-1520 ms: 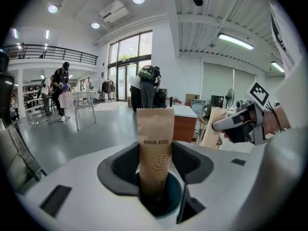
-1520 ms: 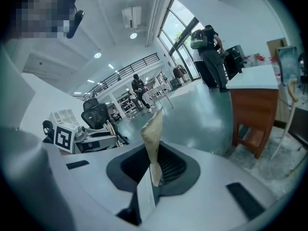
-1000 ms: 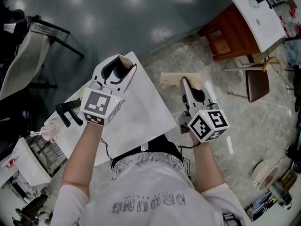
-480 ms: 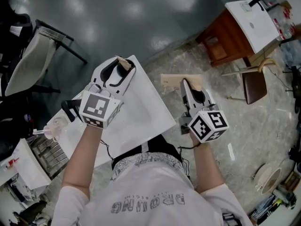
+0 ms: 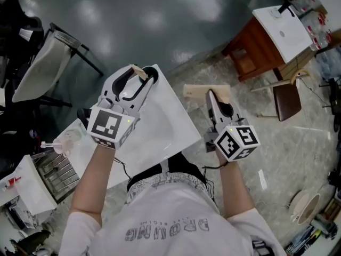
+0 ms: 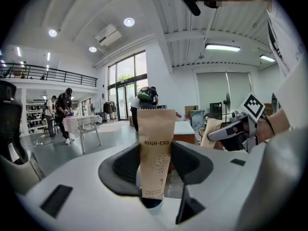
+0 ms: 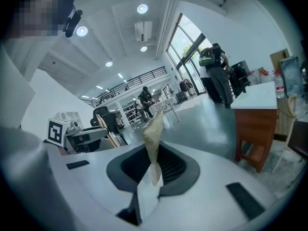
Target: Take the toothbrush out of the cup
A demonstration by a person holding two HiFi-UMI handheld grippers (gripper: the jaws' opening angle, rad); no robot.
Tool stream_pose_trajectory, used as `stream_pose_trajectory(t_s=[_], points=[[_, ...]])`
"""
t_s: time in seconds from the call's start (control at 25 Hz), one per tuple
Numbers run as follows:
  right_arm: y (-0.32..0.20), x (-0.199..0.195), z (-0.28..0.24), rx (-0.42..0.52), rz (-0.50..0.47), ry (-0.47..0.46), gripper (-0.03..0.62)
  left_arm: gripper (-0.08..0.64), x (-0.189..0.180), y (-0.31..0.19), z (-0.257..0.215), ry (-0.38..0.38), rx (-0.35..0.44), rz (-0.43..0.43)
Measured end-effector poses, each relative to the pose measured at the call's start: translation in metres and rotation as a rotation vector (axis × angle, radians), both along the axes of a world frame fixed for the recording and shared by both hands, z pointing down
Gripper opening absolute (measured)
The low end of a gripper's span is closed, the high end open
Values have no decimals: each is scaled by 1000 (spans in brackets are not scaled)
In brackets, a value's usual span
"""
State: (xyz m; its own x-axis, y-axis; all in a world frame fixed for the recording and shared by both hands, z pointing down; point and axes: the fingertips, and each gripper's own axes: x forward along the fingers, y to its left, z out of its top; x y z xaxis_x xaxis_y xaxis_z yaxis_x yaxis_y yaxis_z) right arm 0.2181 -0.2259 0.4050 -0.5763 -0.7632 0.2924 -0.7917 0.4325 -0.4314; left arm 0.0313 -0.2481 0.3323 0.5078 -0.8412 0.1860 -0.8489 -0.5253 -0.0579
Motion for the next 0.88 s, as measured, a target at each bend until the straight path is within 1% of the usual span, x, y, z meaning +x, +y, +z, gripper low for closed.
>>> stream_pose_trajectory(t_s=[0.28,0.48,0.88], points=[[16,-10,-13,27,-15,2,43,218,-14,25,-35,9,58,-18],[27,-20,-21,40,-33,7,43,217,-32,43,-44,5,67,-46],[43,-62,-40,73,-82,13,43,216,-72,76,-62,22,95,-84]])
